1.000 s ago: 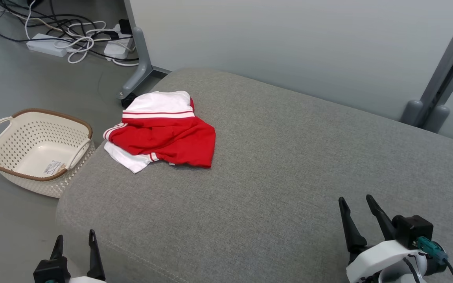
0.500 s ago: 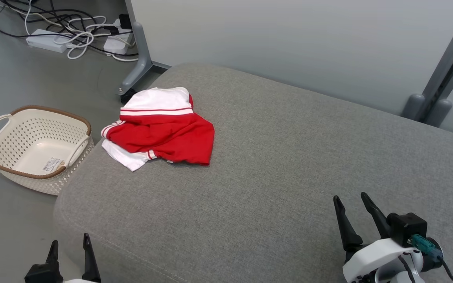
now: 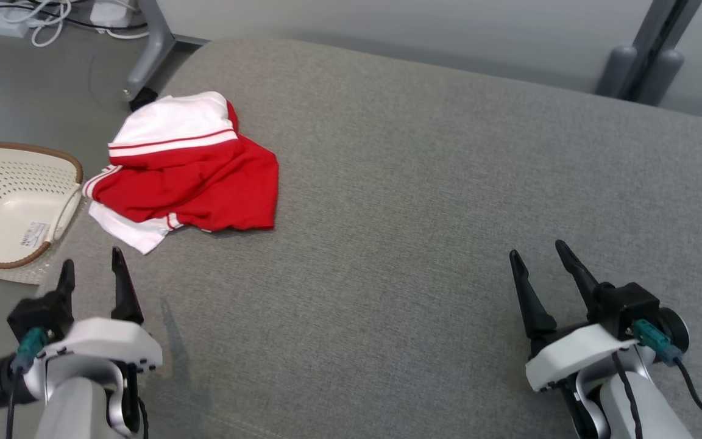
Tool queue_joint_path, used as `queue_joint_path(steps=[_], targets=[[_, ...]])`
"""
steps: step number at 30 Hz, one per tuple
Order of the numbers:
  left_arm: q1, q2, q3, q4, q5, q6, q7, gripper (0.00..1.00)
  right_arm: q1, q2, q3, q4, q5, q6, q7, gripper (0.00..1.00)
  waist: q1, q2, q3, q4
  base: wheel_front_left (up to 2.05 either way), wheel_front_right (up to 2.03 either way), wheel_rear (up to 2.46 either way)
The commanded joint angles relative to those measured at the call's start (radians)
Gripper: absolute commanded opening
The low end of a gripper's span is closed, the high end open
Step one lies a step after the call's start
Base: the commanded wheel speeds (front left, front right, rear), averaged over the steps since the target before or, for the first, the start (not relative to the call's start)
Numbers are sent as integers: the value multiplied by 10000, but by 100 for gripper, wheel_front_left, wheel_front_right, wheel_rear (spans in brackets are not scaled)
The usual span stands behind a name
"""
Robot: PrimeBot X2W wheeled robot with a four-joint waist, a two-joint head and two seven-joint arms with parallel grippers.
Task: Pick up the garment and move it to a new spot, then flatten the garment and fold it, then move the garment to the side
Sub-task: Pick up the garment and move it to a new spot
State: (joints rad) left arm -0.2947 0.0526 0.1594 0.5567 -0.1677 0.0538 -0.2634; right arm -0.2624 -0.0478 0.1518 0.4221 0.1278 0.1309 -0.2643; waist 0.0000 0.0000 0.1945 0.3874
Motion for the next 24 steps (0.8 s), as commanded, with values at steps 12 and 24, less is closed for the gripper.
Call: queue_joint_path(steps=[12,24], targets=[[-3195,864,173,2602,532,-380,-16,100,-967,-506,556,-1127,-15,-3,3,100,0,0,2014,-1560,0,0,0],[-5256,2035,534,6071,190,-117,403,100,-1247,-761,621,-1637,35,-3,4,100,0,0,2831,-2528,0,0,0]])
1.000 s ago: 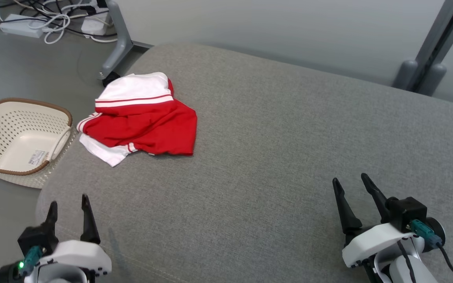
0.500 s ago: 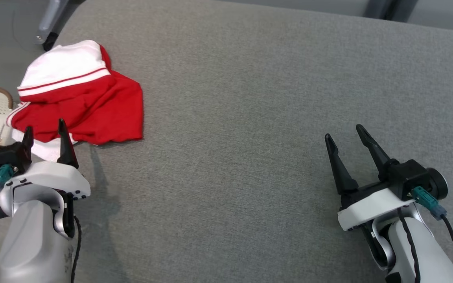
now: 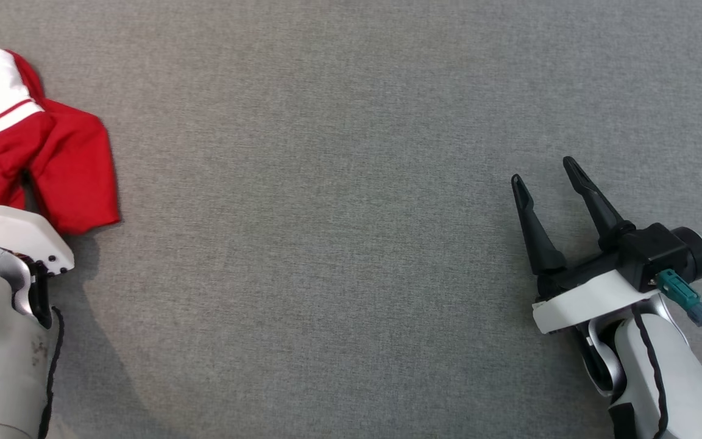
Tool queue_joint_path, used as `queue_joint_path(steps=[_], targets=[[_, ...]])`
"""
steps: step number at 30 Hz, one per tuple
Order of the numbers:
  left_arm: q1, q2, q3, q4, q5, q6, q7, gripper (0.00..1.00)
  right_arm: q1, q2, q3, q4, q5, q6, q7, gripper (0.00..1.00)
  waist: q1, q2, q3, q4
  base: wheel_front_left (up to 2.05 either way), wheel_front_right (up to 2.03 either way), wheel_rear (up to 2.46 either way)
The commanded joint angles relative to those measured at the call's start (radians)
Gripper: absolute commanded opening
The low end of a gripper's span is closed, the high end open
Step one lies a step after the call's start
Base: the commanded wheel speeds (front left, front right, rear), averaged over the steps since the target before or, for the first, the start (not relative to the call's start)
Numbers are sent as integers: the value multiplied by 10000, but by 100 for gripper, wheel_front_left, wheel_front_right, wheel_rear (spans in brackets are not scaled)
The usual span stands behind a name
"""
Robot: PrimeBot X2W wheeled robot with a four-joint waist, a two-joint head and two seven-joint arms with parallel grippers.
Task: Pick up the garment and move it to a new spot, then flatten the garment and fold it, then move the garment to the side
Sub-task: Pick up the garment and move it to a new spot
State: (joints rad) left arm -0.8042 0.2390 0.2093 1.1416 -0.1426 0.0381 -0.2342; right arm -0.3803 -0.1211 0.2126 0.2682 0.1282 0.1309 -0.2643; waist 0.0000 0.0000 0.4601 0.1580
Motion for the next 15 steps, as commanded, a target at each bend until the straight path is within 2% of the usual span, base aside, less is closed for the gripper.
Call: queue_joint_path(steps=[1,5,6,7,12,15], targets=[[-304,335,55,448,-86,25,278,100,-70,-29,-13,-106,42,-3,4,100,0,0,218,-299,0,0,0],[-539,629,76,926,-153,3,559,100,-121,-57,-100,-118,92,-3,4,100,0,0,322,-426,0,0,0],[-583,665,14,1021,-117,-76,624,28,-127,-44,-125,-102,96,-3,4,100,0,0,339,-457,0,0,0],[-639,702,37,1087,-183,-98,577,0,-137,-26,-144,-90,112,-3,4,100,0,0,348,-479,0,0,0],[-755,745,-177,1268,-109,-387,345,0,-172,123,-220,-15,181,-3,4,100,0,0,185,-539,0,0,0],[-928,786,-411,1148,31,-705,-43,0,-132,235,-223,44,226,-3,4,100,0,0,-44,-563,0,0,0]])
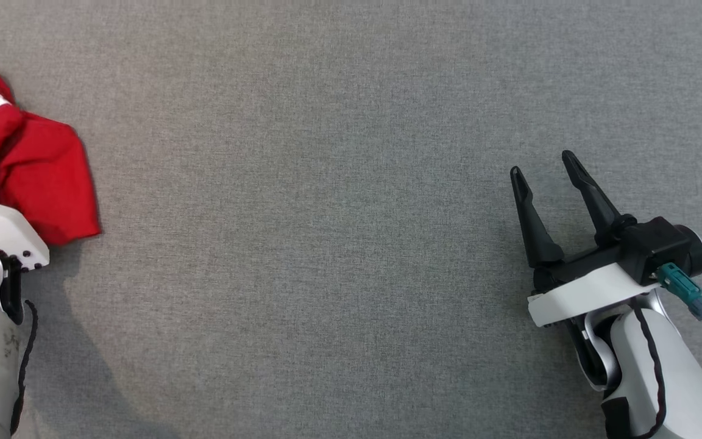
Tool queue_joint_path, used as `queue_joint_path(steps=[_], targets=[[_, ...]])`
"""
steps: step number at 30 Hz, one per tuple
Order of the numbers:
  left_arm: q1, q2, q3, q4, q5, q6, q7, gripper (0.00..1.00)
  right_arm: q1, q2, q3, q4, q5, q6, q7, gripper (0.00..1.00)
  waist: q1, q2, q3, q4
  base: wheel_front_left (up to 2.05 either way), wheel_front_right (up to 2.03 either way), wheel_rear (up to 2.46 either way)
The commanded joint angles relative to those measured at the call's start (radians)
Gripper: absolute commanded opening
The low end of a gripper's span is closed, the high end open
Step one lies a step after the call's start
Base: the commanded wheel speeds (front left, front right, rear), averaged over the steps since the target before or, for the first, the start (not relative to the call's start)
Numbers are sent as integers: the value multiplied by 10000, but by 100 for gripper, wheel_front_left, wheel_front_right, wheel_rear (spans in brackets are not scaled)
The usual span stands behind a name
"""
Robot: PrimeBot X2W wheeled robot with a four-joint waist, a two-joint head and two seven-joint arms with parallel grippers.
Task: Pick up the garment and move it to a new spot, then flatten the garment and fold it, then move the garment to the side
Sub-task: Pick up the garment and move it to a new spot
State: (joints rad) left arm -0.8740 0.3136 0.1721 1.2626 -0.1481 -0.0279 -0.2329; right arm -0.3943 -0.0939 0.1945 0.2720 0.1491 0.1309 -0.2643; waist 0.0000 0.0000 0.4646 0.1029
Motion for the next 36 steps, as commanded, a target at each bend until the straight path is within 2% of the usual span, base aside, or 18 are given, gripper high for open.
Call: queue_joint_path(steps=[1,4,7,16,20,24,27,31,32,35,36], targets=[[-309,63,-152,-156,184,-156,-149,0,36,11,-47,25,45,-3,4,100,0,0,-180,-14,0,0,0],[-437,-98,-463,-502,340,-414,-298,0,179,137,-74,107,113,-3,4,100,0,0,-512,-26,0,0,0],[-557,-501,-665,-1241,409,-512,-328,0,296,229,-159,194,225,-3,4,100,0,0,-865,-70,0,0,0],[45,-2243,-1795,-3032,869,-564,-330,0,612,383,-376,503,571,-3,4,100,0,0,-1748,-681,0,0,0],[393,-2569,-2773,-3499,814,-787,-330,0,746,403,-394,555,790,-3,4,100,0,0,-1995,-1112,0,0,0],[905,-2625,-4761,-4245,-631,-944,-331,0,796,400,-383,571,1017,-3,4,100,0,0,-2127,-1649,0,0,0],[1245,-2602,-6258,-4920,-1653,-692,-332,0,874,401,-403,535,1100,-1,4,100,0,0,-2177,-1976,0,0,0],[1446,-2597,-7919,-5579,-2612,25,-331,0,928,404,-351,534,1181,-1,4,100,0,0,-2211,-2329,0,0,0],[1446,-2597,-7919,-5579,-2612,25,-331,0,928,404,-351,534,1181,-1,4,100,0,0,-2211,-2329,0,0,0],[1378,-2588,-8684,-5552,-2954,607,-331,0,883,409,-253,525,1248,-1,4,100,0,0,-2187,-2523,0,0,0],[1356,-2593,-8851,-5508,-3023,738,-332,41,874,406,-239,515,1252,-1,4,100,0,0,-2180,-2564,0,0,0]])
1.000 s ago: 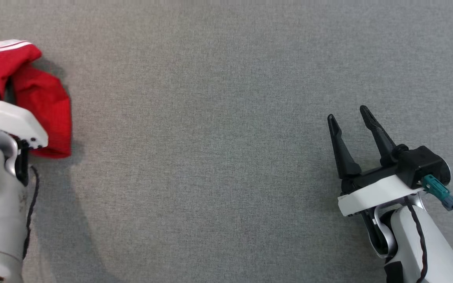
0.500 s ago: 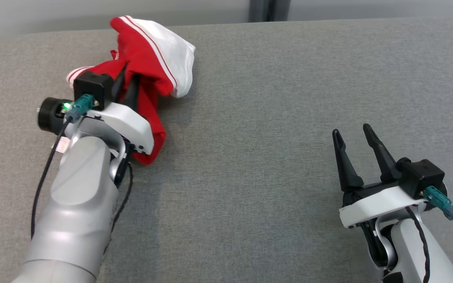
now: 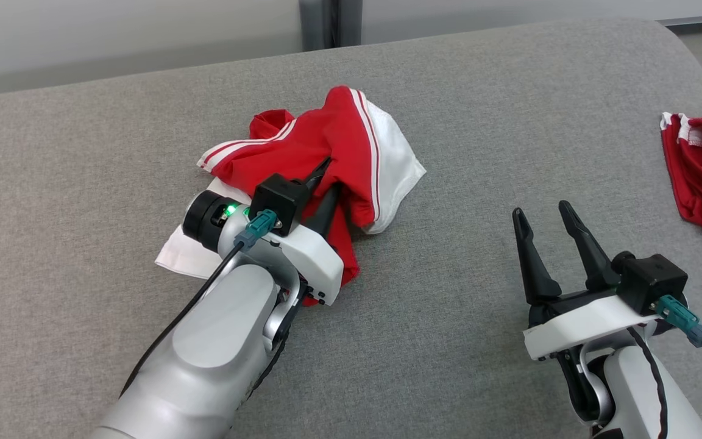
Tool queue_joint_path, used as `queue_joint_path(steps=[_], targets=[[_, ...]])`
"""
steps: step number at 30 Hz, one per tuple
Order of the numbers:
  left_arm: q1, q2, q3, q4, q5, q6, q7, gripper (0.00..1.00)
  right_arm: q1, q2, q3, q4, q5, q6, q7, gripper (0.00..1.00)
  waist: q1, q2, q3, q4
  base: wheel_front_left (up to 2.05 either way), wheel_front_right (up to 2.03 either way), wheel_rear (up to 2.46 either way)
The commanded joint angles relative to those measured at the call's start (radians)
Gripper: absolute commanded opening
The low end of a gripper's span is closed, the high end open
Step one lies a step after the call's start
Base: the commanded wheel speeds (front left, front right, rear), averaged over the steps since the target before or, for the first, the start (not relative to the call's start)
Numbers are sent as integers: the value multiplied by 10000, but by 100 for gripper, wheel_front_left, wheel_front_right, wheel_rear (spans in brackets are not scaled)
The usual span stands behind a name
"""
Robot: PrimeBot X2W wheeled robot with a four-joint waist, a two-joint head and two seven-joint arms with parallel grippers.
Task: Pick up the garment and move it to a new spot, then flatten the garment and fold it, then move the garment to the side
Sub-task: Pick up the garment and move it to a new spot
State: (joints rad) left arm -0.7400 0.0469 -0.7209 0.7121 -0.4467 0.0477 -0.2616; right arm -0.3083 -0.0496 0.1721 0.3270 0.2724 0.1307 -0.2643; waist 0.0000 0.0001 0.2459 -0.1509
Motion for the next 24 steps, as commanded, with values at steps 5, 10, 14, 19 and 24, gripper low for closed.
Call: queue_joint_path(steps=[5,10,14,19,24], targets=[[296,73,104,346,-185,508,-44,100,125,-40,-92,-7,76,1,4,100,0,-1,-104,-7,0,0,0],[1232,287,1352,-259,134,936,-31,100,192,-41,-101,62,82,1,4,100,0,-1,-377,167,0,0,0],[2288,539,2436,-936,559,1111,-32,100,302,-42,-80,158,51,1,4,100,0,-1,-648,353,0,0,0],[3539,642,3512,-1386,1031,1018,-32,100,537,-43,-53,321,-19,-1,4,100,0,-1,-1066,567,0,0,0],[4664,597,4531,-2091,1636,1067,-29,100,786,-45,50,524,-67,-1,4,100,0,-1,-1461,746,0,0,0]])
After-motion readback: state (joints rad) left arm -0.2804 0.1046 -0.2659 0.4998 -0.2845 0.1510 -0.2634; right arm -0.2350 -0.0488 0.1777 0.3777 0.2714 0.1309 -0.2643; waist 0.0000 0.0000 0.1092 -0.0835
